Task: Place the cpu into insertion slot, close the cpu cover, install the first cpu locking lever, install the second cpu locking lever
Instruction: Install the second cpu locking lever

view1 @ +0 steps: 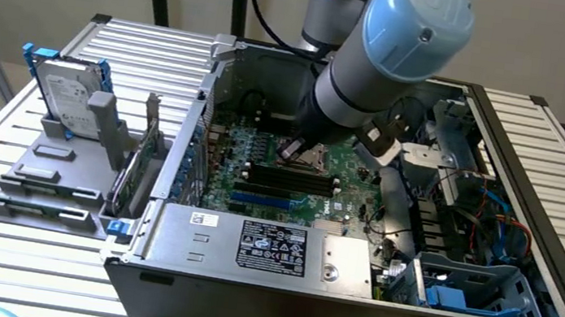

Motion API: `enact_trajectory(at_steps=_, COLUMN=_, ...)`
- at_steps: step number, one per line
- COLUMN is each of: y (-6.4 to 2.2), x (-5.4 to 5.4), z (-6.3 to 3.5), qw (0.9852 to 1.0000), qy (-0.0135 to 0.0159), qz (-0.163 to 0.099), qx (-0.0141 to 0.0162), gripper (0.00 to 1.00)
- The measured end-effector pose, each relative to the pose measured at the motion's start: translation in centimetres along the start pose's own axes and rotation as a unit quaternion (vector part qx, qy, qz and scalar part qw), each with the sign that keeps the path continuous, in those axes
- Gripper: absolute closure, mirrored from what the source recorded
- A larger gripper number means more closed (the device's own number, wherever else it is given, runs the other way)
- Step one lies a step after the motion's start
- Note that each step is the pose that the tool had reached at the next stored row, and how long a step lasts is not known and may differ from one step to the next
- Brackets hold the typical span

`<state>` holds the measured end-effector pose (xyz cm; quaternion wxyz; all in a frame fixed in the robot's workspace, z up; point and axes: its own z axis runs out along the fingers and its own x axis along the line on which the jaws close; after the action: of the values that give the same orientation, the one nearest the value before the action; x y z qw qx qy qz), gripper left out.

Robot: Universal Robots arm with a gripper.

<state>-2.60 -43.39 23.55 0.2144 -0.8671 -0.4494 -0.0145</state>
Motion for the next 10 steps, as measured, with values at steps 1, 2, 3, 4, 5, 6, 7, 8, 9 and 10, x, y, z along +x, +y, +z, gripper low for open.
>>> enact_trajectory(at_steps=1, y=-0.12, x=-0.09, z=0.02, qw=1.0000, qy=-0.0001, qz=0.000, qx=0.0000, gripper=0.89)
enact_trajectory(at_steps=2, y=-0.25, x=-0.19, z=0.04, qw=1.0000, qy=-0.0001, qz=0.000, qx=-0.0001, gripper=0.89)
enact_trajectory(at_steps=3, y=-0.40, x=-0.31, z=0.08, qw=1.0000, qy=0.0000, qz=0.000, qx=0.0000, gripper=0.89)
enact_trajectory(at_steps=4, y=-0.57, x=-0.45, z=0.13, qw=1.0000, qy=0.0001, qz=0.000, qx=-0.0001, gripper=0.89)
enact_trajectory(at_steps=5, y=-0.75, x=-0.59, z=0.18, qw=1.0000, qy=0.0002, qz=0.000, qx=-0.0001, gripper=0.89)
enact_trajectory(at_steps=6, y=-0.90, x=-0.71, z=0.24, qw=1.0000, qy=0.0002, qz=0.000, qx=-0.0001, gripper=0.89)
enact_trajectory(at_steps=7, y=-1.01, x=-0.81, z=0.28, qw=1.0000, qy=0.0002, qz=0.000, qx=-0.0001, gripper=0.89)
enact_trajectory(at_steps=8, y=-1.07, x=-0.87, z=0.33, qw=1.0000, qy=0.0002, qz=0.000, qx=-0.0001, gripper=0.89)
enact_trajectory(at_steps=9, y=-1.08, x=-0.90, z=0.38, qw=1.0000, qy=0.0002, qz=0.000, qx=-0.0001, gripper=0.89)
enact_trajectory(at_steps=10, y=-1.08, x=-0.92, z=0.43, qw=1.0000, qy=0.0004, qz=0.000, qx=0.0000, gripper=0.89)
